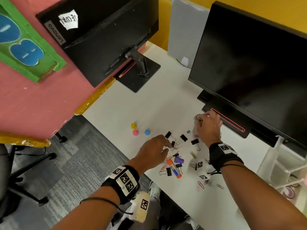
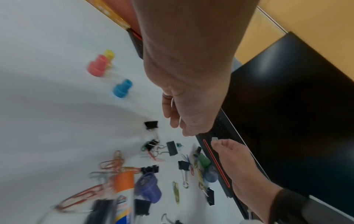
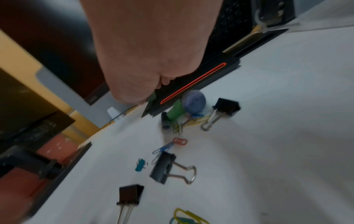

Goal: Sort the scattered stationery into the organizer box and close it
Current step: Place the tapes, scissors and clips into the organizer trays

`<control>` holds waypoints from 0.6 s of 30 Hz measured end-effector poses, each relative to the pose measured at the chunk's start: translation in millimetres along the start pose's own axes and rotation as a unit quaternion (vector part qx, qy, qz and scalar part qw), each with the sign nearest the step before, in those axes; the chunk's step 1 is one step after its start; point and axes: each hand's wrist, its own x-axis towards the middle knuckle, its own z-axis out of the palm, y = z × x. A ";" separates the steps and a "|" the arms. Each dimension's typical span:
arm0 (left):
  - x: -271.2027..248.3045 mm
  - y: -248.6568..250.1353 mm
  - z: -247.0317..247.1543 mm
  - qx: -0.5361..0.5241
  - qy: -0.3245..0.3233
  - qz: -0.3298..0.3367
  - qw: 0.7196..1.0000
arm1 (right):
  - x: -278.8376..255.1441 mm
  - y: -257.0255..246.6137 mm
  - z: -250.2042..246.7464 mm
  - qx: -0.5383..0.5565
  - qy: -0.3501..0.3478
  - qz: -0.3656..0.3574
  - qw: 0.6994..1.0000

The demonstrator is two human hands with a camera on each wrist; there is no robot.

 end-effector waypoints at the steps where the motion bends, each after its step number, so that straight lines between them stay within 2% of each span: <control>1: 6.6 5.1 1.1 -0.001 0.003 0.004 1.000 | -3.4 2.2 -4.3 0.017 0.020 0.000 1.000; 5: 48.7 26.3 14.3 0.000 0.002 0.022 1.000 | -21.7 23.7 -22.8 0.129 0.056 0.085 0.986; 8: 88.0 46.5 31.9 0.027 -0.021 0.044 0.998 | -42.6 41.5 -38.9 0.251 0.070 0.156 0.953; 10: 111.8 62.1 43.2 0.072 -0.036 0.070 0.994 | -57.7 47.6 -51.1 0.291 0.064 0.188 0.936; 14: 144.6 85.9 63.4 0.190 -0.051 0.137 0.971 | -78.5 57.0 -63.9 0.298 0.029 0.193 0.934; 18: 156.8 97.6 77.2 0.275 -0.059 0.195 0.940 | -86.9 64.2 -64.4 0.295 0.026 0.185 0.937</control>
